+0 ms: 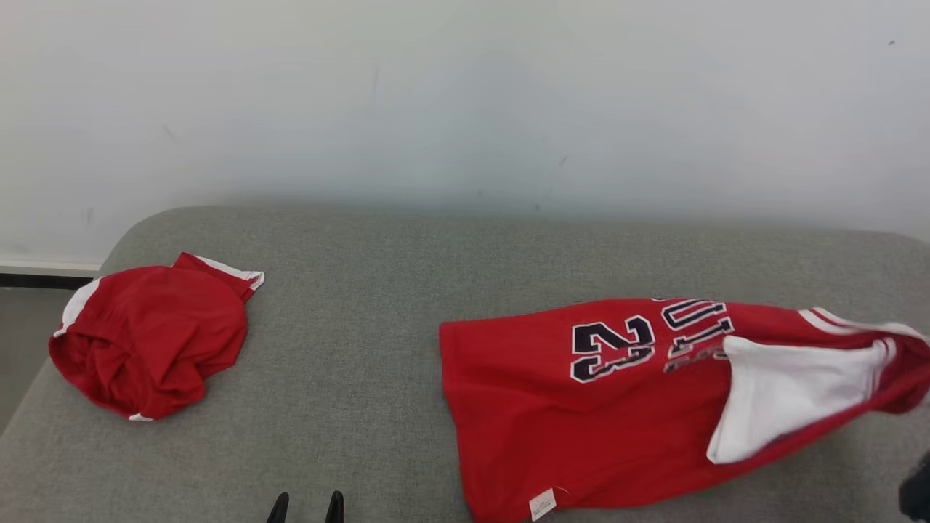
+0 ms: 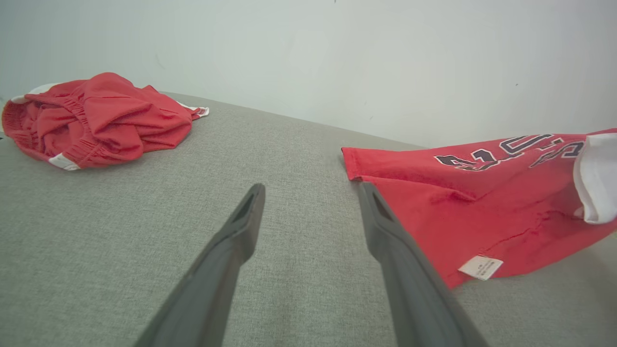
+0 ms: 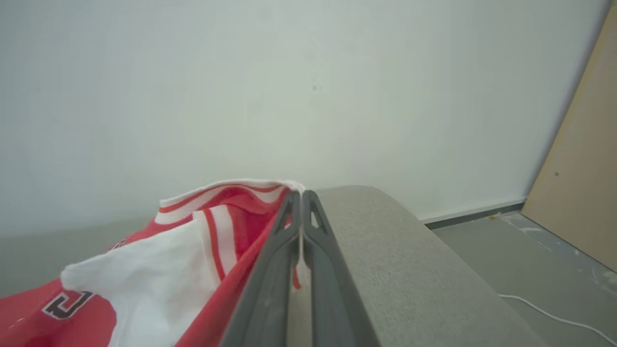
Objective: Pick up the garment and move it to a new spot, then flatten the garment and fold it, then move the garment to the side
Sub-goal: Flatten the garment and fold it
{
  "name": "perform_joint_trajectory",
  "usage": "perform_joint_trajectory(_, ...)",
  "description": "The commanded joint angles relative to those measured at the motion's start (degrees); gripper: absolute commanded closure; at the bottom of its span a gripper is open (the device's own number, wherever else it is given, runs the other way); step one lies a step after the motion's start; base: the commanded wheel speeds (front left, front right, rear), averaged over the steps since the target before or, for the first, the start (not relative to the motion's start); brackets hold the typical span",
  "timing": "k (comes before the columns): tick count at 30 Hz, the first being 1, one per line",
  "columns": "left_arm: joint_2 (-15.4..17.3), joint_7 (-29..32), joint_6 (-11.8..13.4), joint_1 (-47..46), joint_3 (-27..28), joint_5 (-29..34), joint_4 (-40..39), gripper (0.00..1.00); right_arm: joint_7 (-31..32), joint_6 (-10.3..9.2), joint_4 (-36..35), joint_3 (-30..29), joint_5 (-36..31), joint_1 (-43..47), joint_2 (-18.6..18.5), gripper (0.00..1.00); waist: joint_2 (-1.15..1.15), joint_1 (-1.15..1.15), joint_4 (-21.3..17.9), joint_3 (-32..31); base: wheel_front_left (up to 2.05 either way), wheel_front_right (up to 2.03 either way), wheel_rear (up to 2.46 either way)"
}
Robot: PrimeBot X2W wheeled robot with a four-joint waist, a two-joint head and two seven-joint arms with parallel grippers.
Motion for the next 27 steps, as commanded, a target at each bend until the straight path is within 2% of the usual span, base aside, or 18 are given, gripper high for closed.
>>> perform_joint_trajectory(1, -0.06, -0.19, 0.07, 0.31, -0.02, -0.12, -0.11, 0.0, 1.74, -0.13, 0.06, -2.67, 0.01, 3.03, 0.74, 1.0, 0.0, 0.0, -0.47, 0.14, 0.0, 0.0, 0.0)
perform_joint_trajectory(3, -0.05, -0.19, 0.07, -0.08, -0.21, -0.18, -0.02, 0.0, 4.26, -0.13, 1.03, -5.44, -1.13, 4.77, 1.2, 1.0, 0.0, 0.0, -0.61, 0.3, 0.0, 0.0, 0.0)
perform_joint_trajectory(7, -0.08, -0.19, 0.07, -0.84, -0.49, -0.22, 0.26, 0.0, 7.87, -0.13, 7.24, -10.54, -2.85, 6.36, 1.66, 1.0, 0.0, 0.0, -0.68, 0.68, 0.0, 0.0, 0.0)
perform_joint_trajectory(8, -0.07, -0.19, 0.07, -1.08, -0.47, -0.25, 0.33, 0.0, 8.59, -0.13, 9.38, -11.68, -3.52, 6.5, 1.74, 0.83, 0.0, 0.0, -0.65, 0.78, 0.0, 0.0, 0.0)
perform_joint_trajectory(10, -0.08, -0.19, 0.07, -1.43, -0.58, -0.23, 0.46, 0.0, 8.64, -0.13, 13.12, -13.05, -3.53, 5.56, 1.76, 0.0, 0.0, 0.0, -0.47, 0.95, 0.0, 0.0, 0.0)
perform_joint_trajectory(15, 0.11, -0.19, 0.07, -1.55, -0.27, -0.2, 0.6, 0.0, 6.15, -0.13, 18.8, -12.13, -2.62, 4.17, 1.78, 0.0, 0.0, 0.0, -0.12, 1.03, 0.0, 0.0, 0.0)
perform_joint_trajectory(18, 0.14, -0.19, 0.07, -1.47, -0.15, -0.17, 0.64, 0.0, 3.97, -0.13, 19.0, -10.95, -1.96, 3.76, 1.76, 0.0, 0.0, 0.0, -0.08, 0.96, 0.0, 0.0, 0.0)
perform_joint_trajectory(23, 0.14, -0.19, 0.07, -1.36, 0.2, -0.08, 0.77, 0.0, -2.15, -0.13, 16.12, -5.28, 1.21, 2.62, 1.8, 0.0, 0.0, 0.0, -0.28, 0.65, 0.0, 0.0, 0.0)
perform_joint_trajectory(27, 0.08, -0.19, 0.07, -1.47, 0.16, -0.2, 0.93, 0.0, -5.57, -0.13, 11.83, 1.89, 3.88, 4.5, 1.81, 0.0, 0.0, 0.0, -0.64, 0.41, 0.0, 0.0, 0.0)
